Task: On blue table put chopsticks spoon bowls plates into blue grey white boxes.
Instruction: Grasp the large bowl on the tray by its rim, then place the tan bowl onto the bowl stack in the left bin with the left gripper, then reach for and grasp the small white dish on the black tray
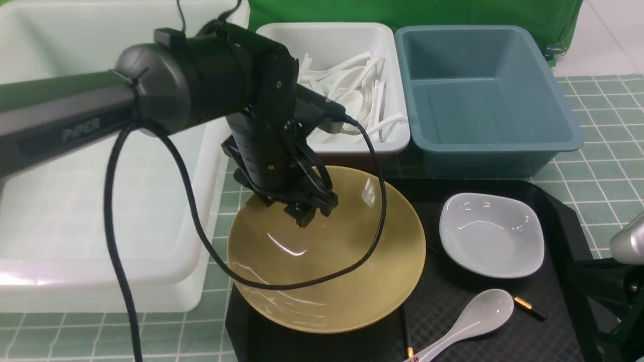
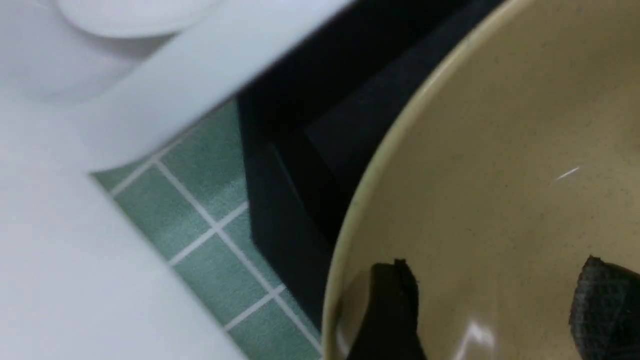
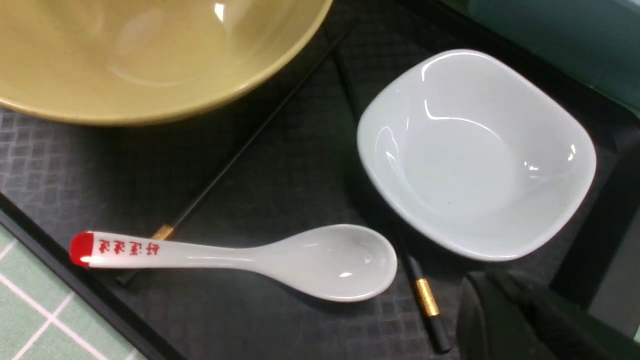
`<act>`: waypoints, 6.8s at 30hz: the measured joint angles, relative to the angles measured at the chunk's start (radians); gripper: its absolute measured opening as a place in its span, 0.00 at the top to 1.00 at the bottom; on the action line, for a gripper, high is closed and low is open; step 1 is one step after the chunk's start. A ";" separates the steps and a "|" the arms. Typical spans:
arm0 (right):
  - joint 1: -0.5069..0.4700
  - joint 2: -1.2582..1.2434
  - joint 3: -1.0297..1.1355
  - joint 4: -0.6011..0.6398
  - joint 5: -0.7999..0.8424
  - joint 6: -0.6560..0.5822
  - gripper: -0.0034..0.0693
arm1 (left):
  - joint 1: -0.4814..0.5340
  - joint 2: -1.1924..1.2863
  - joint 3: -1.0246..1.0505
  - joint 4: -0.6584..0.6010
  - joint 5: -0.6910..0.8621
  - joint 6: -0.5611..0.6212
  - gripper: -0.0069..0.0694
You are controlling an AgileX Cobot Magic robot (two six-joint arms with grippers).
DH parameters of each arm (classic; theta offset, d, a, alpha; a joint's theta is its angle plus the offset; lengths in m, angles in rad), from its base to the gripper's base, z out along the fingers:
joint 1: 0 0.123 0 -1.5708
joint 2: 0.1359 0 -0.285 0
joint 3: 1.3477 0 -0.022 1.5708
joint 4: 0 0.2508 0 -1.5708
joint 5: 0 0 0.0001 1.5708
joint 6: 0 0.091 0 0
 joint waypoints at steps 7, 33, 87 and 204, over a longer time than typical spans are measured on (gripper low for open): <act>0.000 0.000 0.000 0.002 -0.003 0.000 0.89 | 0.051 -0.035 -0.013 0.035 0.002 -0.071 0.37; 0.000 0.001 0.000 0.002 -0.003 0.001 0.89 | 0.051 0.065 -0.021 -0.358 0.020 0.112 0.37; 0.000 0.001 0.000 0.003 0.008 0.038 0.85 | 1.051 -0.226 0.261 -0.394 -0.234 0.118 0.90; -0.120 0.860 -0.340 0.150 -0.156 0.347 0.53 | 0.076 -1.679 1.078 0.882 -0.331 -0.733 0.90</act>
